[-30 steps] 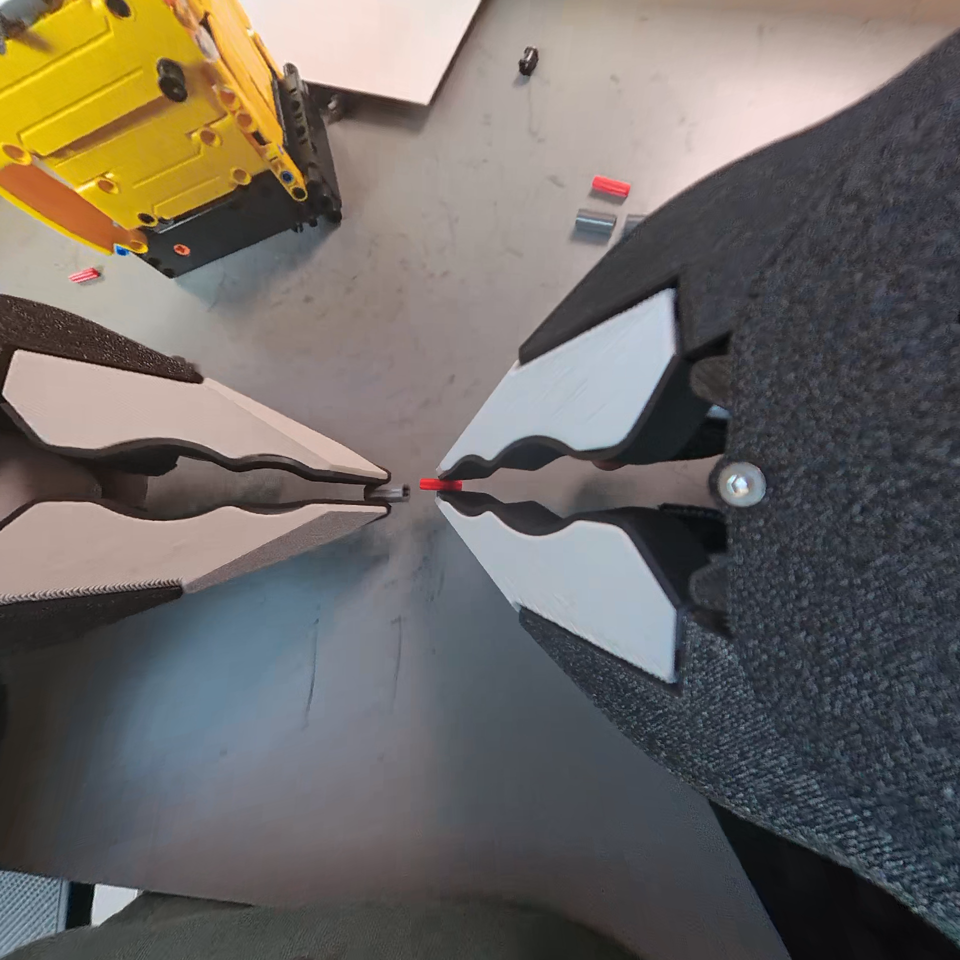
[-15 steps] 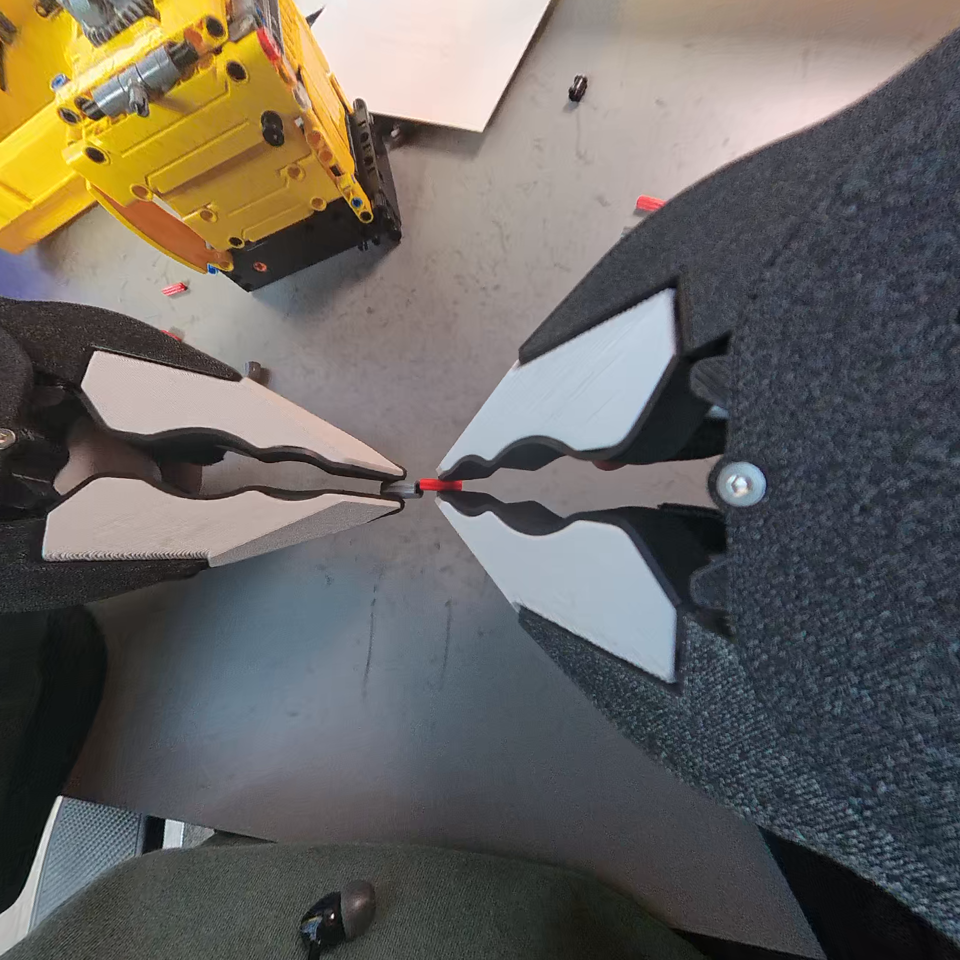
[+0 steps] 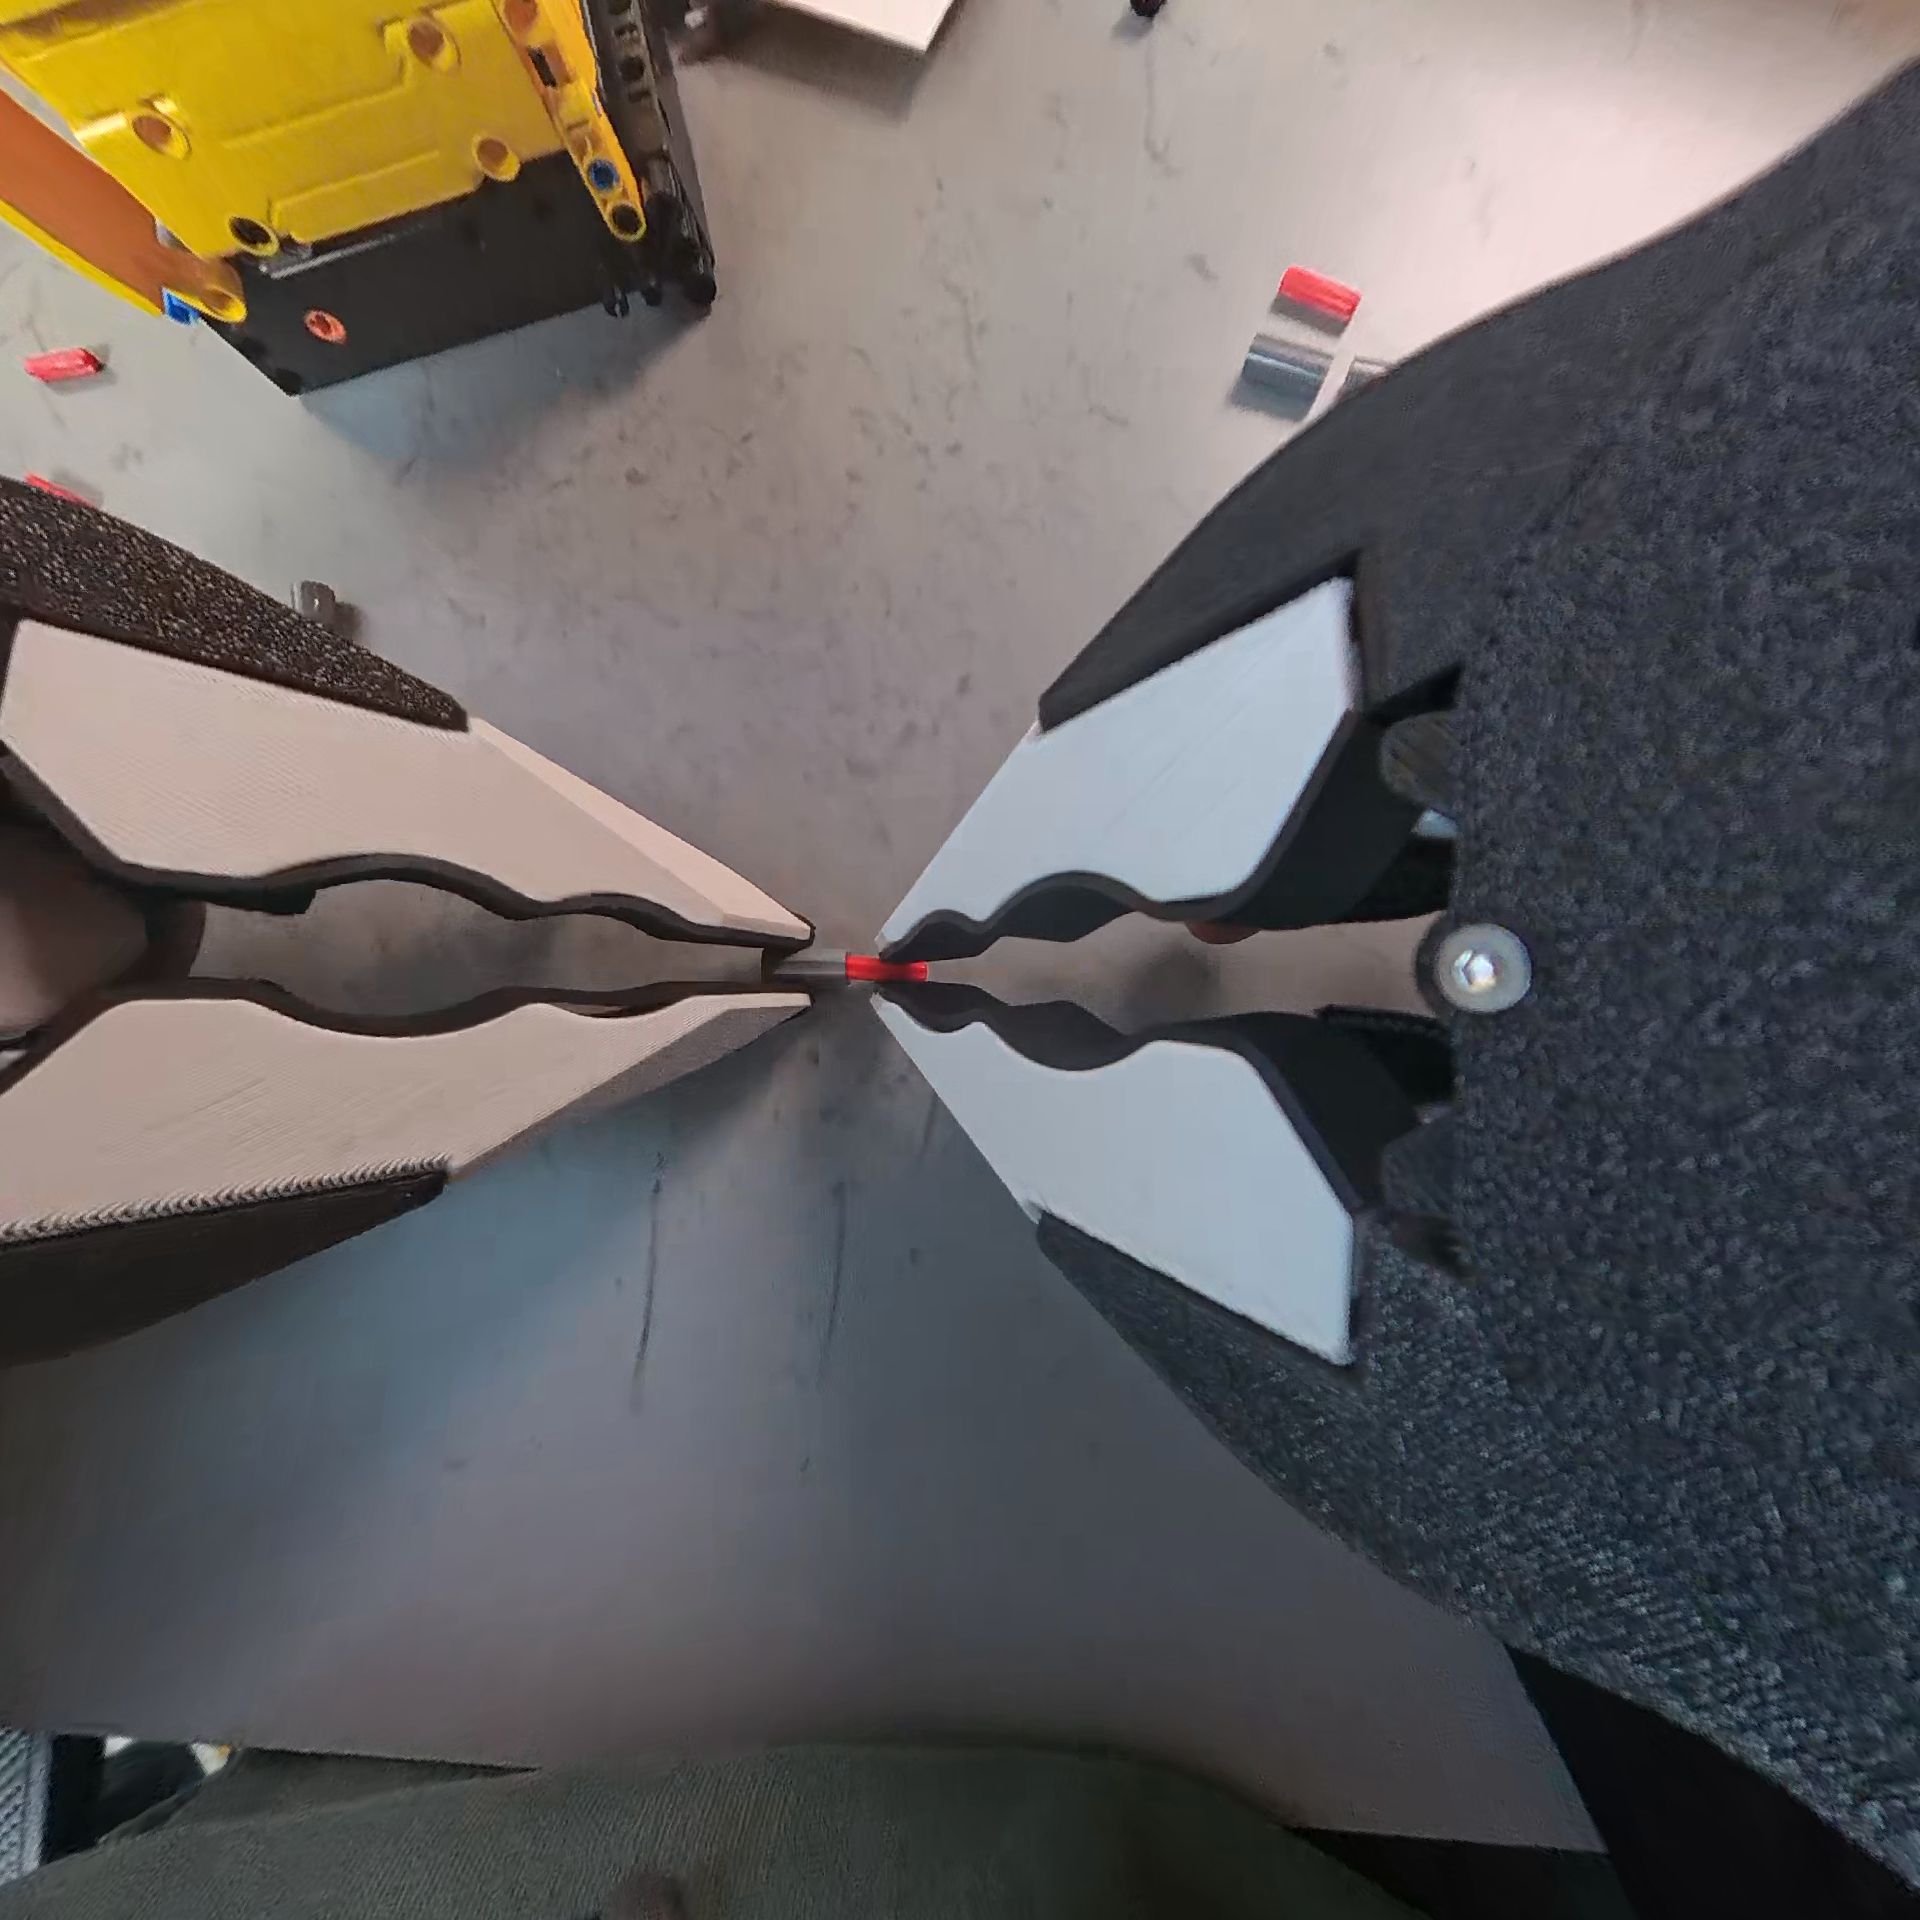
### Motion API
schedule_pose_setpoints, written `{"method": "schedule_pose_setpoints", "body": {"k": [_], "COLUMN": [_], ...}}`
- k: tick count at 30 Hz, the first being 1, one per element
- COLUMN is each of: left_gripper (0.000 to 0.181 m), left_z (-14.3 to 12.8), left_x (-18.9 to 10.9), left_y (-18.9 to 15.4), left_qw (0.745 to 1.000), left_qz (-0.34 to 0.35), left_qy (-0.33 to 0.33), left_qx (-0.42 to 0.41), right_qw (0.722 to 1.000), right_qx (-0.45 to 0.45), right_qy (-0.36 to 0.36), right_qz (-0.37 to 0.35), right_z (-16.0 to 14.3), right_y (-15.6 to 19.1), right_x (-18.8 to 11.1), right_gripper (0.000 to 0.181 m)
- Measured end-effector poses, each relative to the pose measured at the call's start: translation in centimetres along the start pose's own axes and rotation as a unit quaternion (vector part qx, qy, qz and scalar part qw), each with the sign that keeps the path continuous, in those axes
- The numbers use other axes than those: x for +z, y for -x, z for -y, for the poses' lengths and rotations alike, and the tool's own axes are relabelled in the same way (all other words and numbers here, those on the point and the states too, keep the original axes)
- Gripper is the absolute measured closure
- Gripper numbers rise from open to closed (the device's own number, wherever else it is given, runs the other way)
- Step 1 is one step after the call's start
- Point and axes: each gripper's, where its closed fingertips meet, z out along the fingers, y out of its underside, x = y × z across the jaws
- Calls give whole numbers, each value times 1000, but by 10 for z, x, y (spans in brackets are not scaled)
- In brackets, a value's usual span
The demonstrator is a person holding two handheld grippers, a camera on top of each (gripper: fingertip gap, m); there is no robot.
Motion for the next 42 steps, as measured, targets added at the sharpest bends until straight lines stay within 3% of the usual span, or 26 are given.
{"method": "schedule_pose_setpoints", "body": {"k": [24,27,29,42], "left_gripper": [177,177,176,176], "left_z": [-4,-4,-5,-8], "left_x": [1,1,-1,-3], "left_y": [-8,-6,-7,-6], "left_qw": [998,998,998,999], "left_qz": [-27,-27,-25,-17], "left_qy": [-21,-24,-23,-28], "left_qx": [54,44,45,33], "right_qw": [999,999,999,1000], "right_qx": [-14,-14,-13,8], "right_qy": [-39,-31,-30,-1], "right_qz": [21,8,7,-4], "right_z": [7,7,5,0], "right_y": [8,7,8,7], "right_x": [6,6,4,3], "right_gripper": [180,177,164,179]}}
